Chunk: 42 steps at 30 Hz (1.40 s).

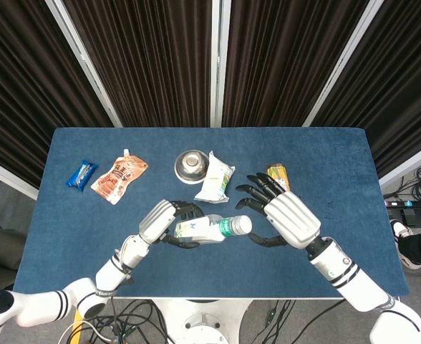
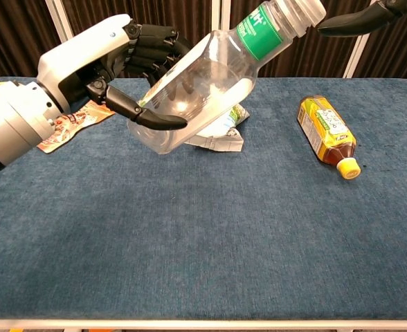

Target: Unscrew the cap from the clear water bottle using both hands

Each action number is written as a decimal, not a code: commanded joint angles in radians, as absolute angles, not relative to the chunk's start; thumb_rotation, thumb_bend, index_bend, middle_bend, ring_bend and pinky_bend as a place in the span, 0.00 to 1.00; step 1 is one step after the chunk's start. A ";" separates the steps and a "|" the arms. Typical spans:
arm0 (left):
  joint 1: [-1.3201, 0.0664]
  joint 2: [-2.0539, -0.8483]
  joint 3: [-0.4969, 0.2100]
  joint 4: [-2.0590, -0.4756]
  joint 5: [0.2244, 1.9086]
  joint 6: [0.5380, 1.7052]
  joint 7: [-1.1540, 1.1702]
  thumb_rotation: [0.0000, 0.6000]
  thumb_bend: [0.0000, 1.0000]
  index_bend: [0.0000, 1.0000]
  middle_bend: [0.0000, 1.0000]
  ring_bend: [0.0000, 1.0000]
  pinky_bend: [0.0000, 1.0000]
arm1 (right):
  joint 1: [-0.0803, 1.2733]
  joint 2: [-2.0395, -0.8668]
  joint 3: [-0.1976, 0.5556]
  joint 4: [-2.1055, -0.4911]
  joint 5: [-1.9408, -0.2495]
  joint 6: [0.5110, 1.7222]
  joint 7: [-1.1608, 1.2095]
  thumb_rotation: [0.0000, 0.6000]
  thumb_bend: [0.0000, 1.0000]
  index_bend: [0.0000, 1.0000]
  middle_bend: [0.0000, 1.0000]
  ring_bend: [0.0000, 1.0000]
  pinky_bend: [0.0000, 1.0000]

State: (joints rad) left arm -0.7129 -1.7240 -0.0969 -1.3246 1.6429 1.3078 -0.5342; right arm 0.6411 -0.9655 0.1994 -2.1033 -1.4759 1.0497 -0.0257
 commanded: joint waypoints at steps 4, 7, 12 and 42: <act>-0.714 -1.723 -0.097 -1.325 1.640 1.303 -0.532 1.00 0.32 0.62 0.58 0.51 0.60 | 0.648 -0.969 0.201 -2.105 -1.474 1.041 -0.025 1.00 0.16 0.35 0.16 0.00 0.00; -0.713 -1.723 -0.097 -1.326 1.639 1.303 -0.532 1.00 0.32 0.62 0.58 0.51 0.60 | 0.649 -0.969 0.202 -2.107 -1.474 1.041 -0.028 1.00 0.16 0.37 0.16 0.00 0.00; -0.713 -1.722 -0.096 -1.326 1.641 1.305 -0.533 1.00 0.32 0.62 0.58 0.51 0.60 | 0.651 -0.969 0.202 -2.109 -1.468 1.040 -0.034 1.00 0.19 0.40 0.16 0.00 0.00; -0.655 -1.668 -0.027 -1.185 1.550 1.181 -0.282 1.00 0.32 0.63 0.58 0.51 0.59 | 0.594 -0.913 0.193 -2.084 -1.397 1.079 -0.008 1.00 0.26 0.56 0.20 0.00 0.00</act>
State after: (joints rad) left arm -0.6751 -1.6936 -0.0525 -1.2300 1.6000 1.2534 -0.3850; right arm 0.6001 -0.9187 0.1996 -2.0953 -1.4075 1.0867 -0.0171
